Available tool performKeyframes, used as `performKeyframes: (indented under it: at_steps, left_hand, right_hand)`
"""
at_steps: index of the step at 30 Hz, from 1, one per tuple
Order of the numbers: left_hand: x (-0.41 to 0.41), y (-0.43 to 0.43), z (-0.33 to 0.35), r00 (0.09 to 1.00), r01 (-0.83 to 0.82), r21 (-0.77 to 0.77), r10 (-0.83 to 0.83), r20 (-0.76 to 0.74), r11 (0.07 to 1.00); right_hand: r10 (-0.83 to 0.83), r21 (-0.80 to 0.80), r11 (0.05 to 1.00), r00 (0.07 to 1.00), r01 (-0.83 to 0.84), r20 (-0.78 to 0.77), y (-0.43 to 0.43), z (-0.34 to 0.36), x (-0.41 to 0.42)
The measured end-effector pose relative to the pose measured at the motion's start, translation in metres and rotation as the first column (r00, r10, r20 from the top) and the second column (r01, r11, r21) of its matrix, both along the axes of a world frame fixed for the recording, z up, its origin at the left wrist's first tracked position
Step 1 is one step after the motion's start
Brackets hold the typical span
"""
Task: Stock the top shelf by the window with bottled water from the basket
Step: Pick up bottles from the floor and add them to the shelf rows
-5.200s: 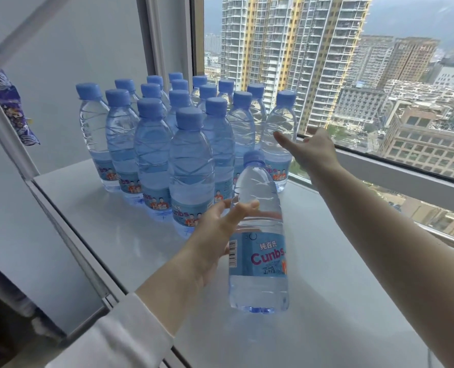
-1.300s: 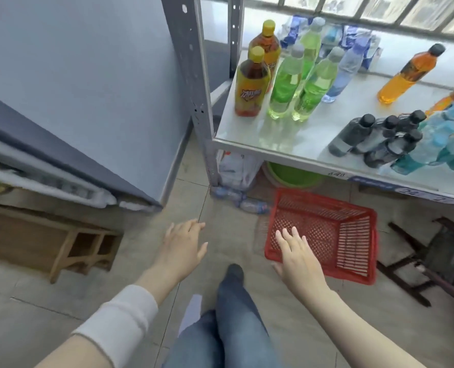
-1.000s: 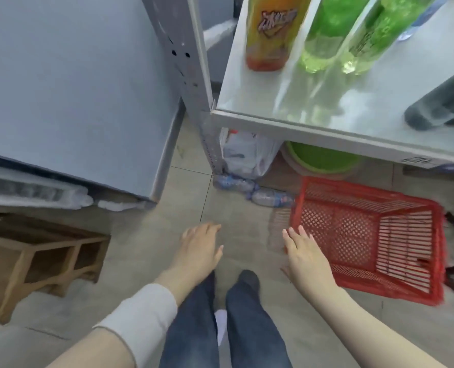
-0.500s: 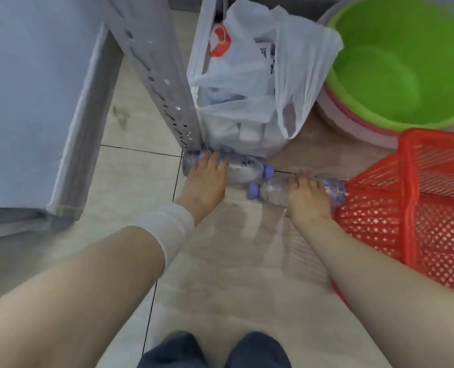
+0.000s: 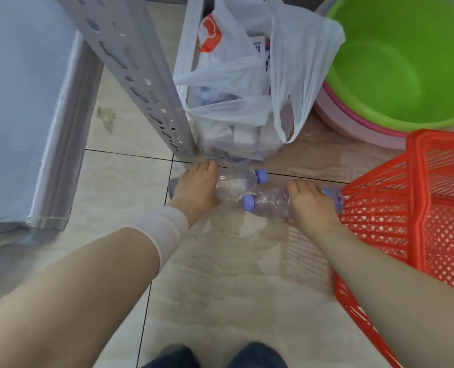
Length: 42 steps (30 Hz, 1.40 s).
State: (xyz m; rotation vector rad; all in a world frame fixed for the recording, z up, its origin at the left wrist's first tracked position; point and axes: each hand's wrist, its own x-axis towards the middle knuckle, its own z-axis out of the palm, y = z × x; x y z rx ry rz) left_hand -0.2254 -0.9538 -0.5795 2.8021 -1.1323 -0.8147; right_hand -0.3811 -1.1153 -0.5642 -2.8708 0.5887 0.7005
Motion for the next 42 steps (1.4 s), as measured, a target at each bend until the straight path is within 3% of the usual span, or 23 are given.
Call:
performKeyframes:
  at_steps: [3, 6, 8, 12, 16, 23, 29, 32, 42]
  left_hand:
    - [-0.013, 0.025, 0.022, 0.925, -0.304, -0.018, 0.291, -0.244, 0.952]
    - [-0.037, 0.06, 0.062, 0.752, -0.535, 0.084, 0.519, -0.407, 0.841]
    - [-0.055, 0.084, 0.099, 0.656, -0.602, 0.152, 0.594, -0.466, 0.784]
    - [-0.088, 0.126, 0.19, 0.457, -0.688, 0.243, 0.668, -0.587, 0.684]
    - [-0.12, 0.151, 0.297, 0.291, -0.774, 0.257, 0.685, -0.668, 0.579]
    - [-0.179, 0.156, 0.48, 0.083, -0.879, 0.241, 0.63, -0.772, 0.411]
    - [-0.233, 0.145, 0.595, 0.015, -0.884, 0.184, 0.419, -0.908, 0.43]
    - [-0.256, 0.143, 0.633, 0.027, -0.873, 0.137, 0.325, -0.945, 0.469]
    - [-0.332, 0.105, 0.759, 0.238, -0.806, -0.12, 0.132, -0.962, 0.58]
  right_hand:
    - [-0.253, 0.202, 0.949, 0.967, 0.243, 0.028, 0.014, 0.029, -0.006]
    - [-0.627, 0.475, 0.705, 0.776, 0.527, 0.069, 0.033, 0.068, -0.012]
    - [-0.763, 0.589, 0.529, 0.646, 0.611, 0.014, 0.044, 0.098, -0.017]
    - [-0.855, 0.687, 0.293, 0.504, 0.665, -0.123, 0.063, 0.173, -0.037]
    - [-0.883, 0.745, 0.131, 0.419, 0.654, -0.212, 0.071, 0.266, -0.065]
    - [-0.901, 0.812, 0.043, 0.374, 0.582, -0.221, 0.067, 0.447, -0.125]
    - [-0.941, 0.828, 0.043, 0.3, 0.559, -0.154, 0.069, 0.559, -0.186]
    - [-0.951, 0.841, 0.051, 0.284, 0.539, -0.125, 0.073, 0.599, -0.208]
    - [-0.975, 0.896, 0.06, 0.219, 0.44, -0.042, 0.042, 0.727, -0.28]
